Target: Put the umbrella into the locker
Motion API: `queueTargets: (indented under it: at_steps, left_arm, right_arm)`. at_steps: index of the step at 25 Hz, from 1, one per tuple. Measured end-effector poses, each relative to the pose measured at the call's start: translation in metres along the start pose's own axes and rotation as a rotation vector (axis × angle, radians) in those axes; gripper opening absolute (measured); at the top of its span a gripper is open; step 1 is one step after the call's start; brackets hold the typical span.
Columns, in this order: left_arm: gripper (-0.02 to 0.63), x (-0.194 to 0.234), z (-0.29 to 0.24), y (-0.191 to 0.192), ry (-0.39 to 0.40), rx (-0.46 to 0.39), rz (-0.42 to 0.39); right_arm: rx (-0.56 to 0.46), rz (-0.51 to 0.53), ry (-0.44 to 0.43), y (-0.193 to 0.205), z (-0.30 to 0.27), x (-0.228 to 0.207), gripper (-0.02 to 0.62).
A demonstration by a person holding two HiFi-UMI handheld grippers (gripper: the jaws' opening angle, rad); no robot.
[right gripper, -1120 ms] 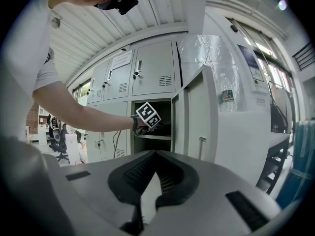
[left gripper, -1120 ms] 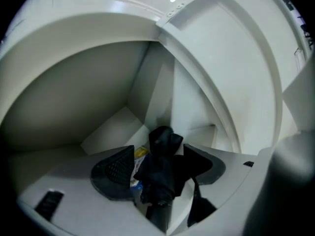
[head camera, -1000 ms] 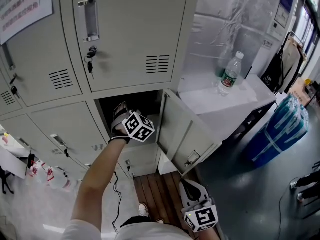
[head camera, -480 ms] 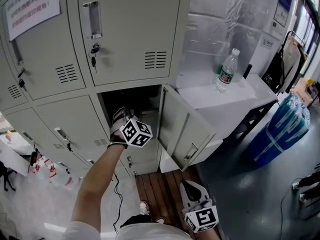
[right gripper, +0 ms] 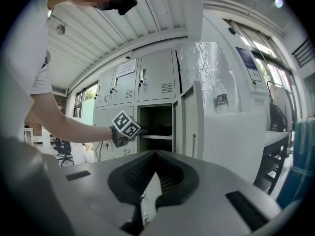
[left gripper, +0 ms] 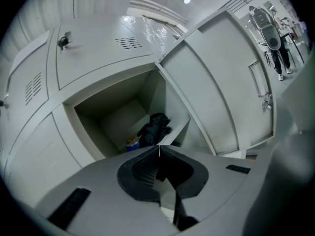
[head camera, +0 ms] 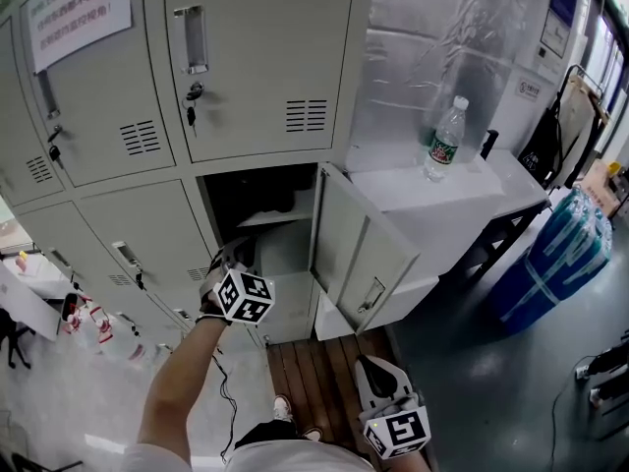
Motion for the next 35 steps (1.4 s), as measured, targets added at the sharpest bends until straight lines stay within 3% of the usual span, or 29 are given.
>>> queueTargets:
  at_steps: [8,13,18,26,35]
  left_arm:
    - [0.025,-0.01,0.055,0.039,-0.004,0.027,0.122]
    - [0.024,-0.028,0.094,0.062,0.032,0.064,0.181]
    - [0.023,-0.034,0.126,0.077,0.051,0.064,0.29]
    - [0.023,-0.024,0.16,0.075,0.059,0.051,0.32]
    - [0.023,-0.011,0.177,0.075,0.05,0.042,0.379]
  right_arm:
    - [-0.002,-0.009,-0.01,0.004,0.003,-0.006,0.015]
    - [-0.011,-0.01,0.004,0.002,0.0,-0.013,0.015]
    - [-0.011,-0.011,0.01,0.001,-0.006,-0.017,0.015]
    - [-0.005,-0.029,0.013,-0.006,-0.019,-0.02,0.015]
    - [-0.011,-0.024,0.086,-0.013,-0.028,-0.041,0.015]
Point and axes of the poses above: the fingertips, and each gripper's own axes: z backward along the fingers, x to its left, y out of its underside, the point moved 10 cm from there along z, backward along the fingers, and after that the axes turned 3 degrees about -z, right-handed, at the moved point
